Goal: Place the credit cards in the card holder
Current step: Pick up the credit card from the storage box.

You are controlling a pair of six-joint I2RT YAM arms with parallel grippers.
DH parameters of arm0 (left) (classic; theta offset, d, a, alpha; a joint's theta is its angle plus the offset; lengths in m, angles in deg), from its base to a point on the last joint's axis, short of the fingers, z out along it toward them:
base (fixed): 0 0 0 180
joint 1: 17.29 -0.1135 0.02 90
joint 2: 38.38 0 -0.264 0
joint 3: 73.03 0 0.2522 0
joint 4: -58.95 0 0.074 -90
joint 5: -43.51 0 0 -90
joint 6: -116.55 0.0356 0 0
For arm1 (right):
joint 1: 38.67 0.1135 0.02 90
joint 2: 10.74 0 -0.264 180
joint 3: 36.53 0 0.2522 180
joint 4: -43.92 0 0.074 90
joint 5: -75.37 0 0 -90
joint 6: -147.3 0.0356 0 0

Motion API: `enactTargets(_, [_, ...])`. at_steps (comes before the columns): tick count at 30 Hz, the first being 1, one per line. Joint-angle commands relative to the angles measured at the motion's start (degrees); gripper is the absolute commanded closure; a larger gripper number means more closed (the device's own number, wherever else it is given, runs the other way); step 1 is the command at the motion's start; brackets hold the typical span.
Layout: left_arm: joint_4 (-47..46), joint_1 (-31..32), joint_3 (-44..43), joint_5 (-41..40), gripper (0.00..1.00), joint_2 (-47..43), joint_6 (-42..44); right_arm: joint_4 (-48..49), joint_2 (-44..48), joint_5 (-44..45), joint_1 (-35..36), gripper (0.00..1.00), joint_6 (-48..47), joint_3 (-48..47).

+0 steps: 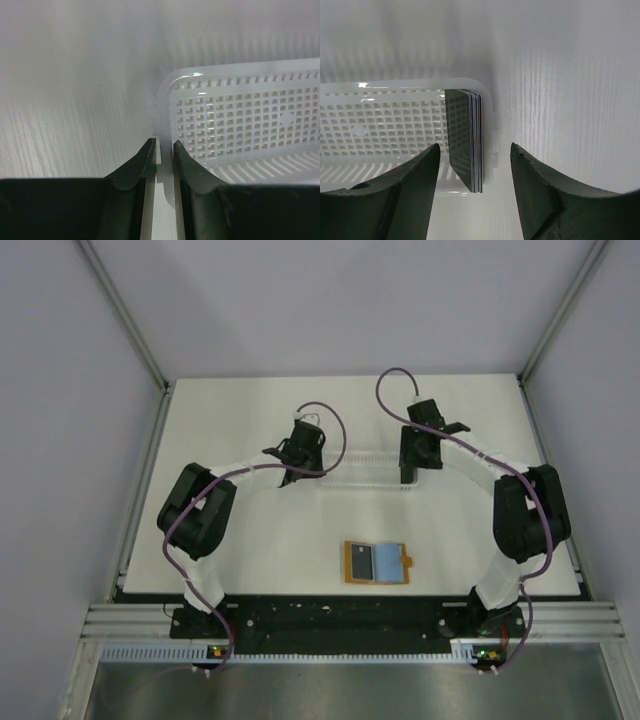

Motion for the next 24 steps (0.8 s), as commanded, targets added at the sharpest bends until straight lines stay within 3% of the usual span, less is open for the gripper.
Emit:
enactTargets(1, [-2.1, -0.2, -0.2, -0.3, 0.92, 0.3, -0.5, 0.4, -1.3, 0.3, -0.5, 0.42, -0.1, -1.8])
enactTargets(12, [-2.1, -0.2, -0.3, -0.4, 0.92, 0.5, -0.6, 0.3, -4.8, 0.7, -0.4, 0.40, 0.1, -1.5])
enactTargets(24, [-1.8, -0.5, -0.3, -0.7, 0.94, 0.3, -0.8, -0.1, -4.4, 4.9, -0.5, 0.48, 0.8, -0.8])
